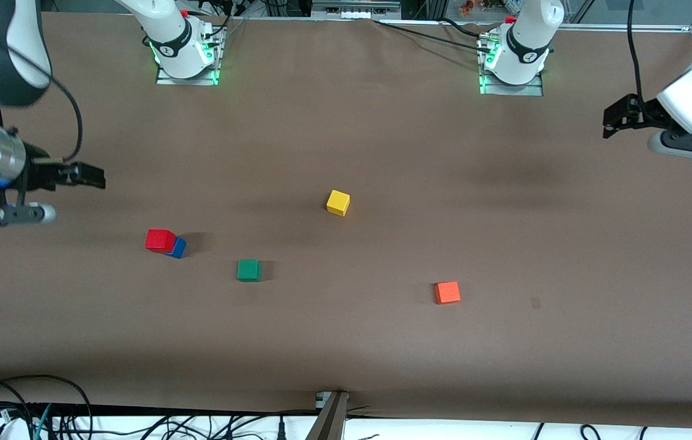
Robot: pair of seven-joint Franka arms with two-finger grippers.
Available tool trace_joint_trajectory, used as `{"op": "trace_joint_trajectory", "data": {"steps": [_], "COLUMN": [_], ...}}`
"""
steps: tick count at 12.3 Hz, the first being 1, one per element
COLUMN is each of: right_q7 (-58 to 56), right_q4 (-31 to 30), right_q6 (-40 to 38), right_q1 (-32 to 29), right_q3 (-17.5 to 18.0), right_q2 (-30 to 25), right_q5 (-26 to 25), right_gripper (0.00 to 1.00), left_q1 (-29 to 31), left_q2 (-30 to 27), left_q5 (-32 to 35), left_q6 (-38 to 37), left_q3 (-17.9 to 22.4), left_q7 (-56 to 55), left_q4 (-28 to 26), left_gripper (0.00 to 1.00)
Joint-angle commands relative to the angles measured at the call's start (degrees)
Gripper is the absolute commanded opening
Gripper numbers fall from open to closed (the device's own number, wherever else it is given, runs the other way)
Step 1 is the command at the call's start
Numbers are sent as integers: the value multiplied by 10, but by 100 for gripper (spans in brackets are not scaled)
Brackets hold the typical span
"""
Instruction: Pass red block to right arm, stack on blue
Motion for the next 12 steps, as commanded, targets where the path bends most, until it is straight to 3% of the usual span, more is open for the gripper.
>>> {"op": "trace_joint_trajectory", "data": {"steps": [1,4,6,12], "right_q7": [6,4,1,0], "right_q4": [-45,-44,-31,-21], "right_q6": [4,-3,-40,-37], "right_q1": [-39,-42,-42,-39], "right_q3": [41,41,38,33], "right_q2": [-78,-113,-102,-87], "right_q5": [-16,-18,-17,-13], "right_gripper": [100,100,100,100], "left_q1": [6,6,6,22], "left_q2": [6,7,7,12], "left_q5": [10,10,10,10], "left_q6": [6,17,16,12], "left_q3": [-2,-2,-2,-1], "left_q7": [-7,-24,-24,-25], "left_q4": [1,2,3,3], "left_gripper": [100,100,100,100]}}
